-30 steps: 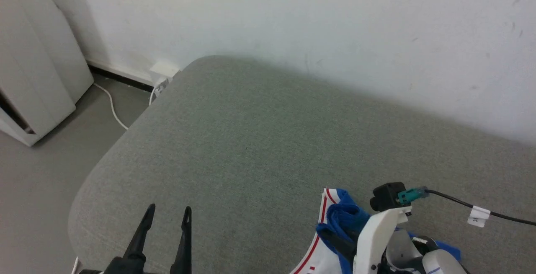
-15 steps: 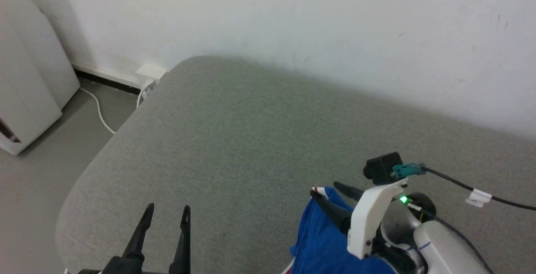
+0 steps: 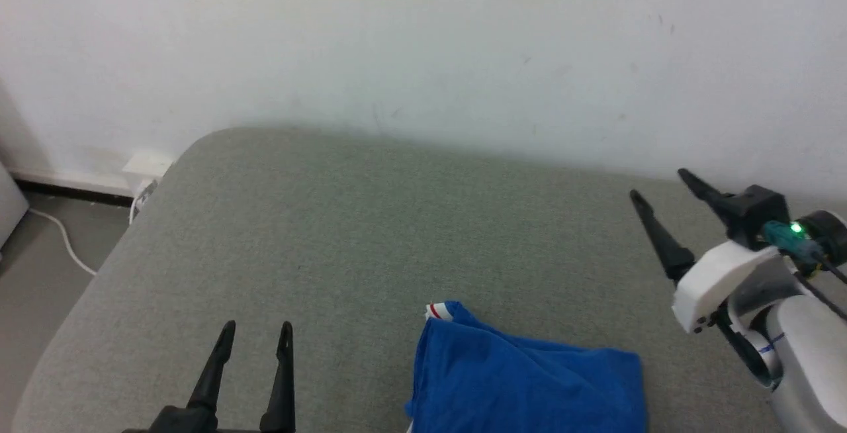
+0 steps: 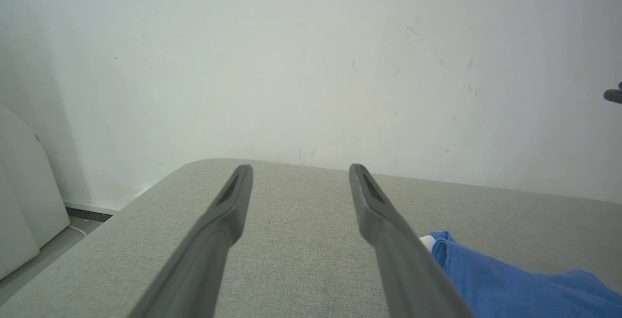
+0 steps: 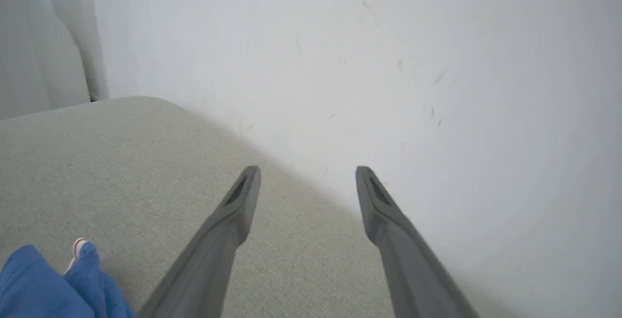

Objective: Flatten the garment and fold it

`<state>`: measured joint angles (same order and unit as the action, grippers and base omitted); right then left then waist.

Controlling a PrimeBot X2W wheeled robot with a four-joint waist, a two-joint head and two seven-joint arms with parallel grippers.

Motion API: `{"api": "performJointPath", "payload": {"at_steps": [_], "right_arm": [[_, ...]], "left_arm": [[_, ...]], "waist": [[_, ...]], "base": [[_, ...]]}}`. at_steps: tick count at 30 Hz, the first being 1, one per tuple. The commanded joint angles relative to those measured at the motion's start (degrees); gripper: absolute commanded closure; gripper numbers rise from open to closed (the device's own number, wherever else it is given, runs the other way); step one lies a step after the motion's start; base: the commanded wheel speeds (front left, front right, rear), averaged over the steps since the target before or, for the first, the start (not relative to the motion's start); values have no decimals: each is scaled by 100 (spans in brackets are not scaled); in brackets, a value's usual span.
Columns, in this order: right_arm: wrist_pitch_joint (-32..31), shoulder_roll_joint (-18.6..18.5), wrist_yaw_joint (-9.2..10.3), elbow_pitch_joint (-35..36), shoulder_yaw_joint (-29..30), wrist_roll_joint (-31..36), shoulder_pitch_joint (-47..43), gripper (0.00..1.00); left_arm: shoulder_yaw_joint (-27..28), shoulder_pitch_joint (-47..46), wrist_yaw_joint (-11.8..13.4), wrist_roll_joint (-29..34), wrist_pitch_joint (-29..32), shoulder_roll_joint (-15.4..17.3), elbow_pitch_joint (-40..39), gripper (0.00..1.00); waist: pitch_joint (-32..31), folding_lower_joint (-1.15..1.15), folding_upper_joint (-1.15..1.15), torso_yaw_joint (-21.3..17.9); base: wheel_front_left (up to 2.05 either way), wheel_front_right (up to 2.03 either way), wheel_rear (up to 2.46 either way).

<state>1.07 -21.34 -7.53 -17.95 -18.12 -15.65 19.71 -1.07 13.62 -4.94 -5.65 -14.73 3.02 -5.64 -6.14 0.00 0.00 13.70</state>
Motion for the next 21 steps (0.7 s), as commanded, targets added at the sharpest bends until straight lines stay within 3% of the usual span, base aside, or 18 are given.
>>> {"api": "performJointPath", "payload": {"at_steps": [1, 8, 14, 21], "right_arm": [[157, -31, 4, 88, 171, 98, -112, 0], [721, 220, 4, 895, 1282, 165, -1046, 0], [995, 747, 4, 1778, 2060, 334, -2023, 0], [1159, 1468, 4, 2165, 2320, 656, -3000, 0]], "left_arm": [[13, 7, 26, -42, -27, -14, -7, 0], [31, -84, 115, -99, -27, -14, 75, 0], [-2, -161, 58, -86, -27, -14, 223, 0], [-72, -236, 31, -70, -27, -14, 401, 0]], "waist": [[-39, 0, 0, -383], [107, 0, 0, -765], [212, 0, 0, -951], [260, 0, 0, -1049]], "base": [[0, 0, 0], [0, 0, 0], [0, 0, 0], [0, 0, 0]]}}
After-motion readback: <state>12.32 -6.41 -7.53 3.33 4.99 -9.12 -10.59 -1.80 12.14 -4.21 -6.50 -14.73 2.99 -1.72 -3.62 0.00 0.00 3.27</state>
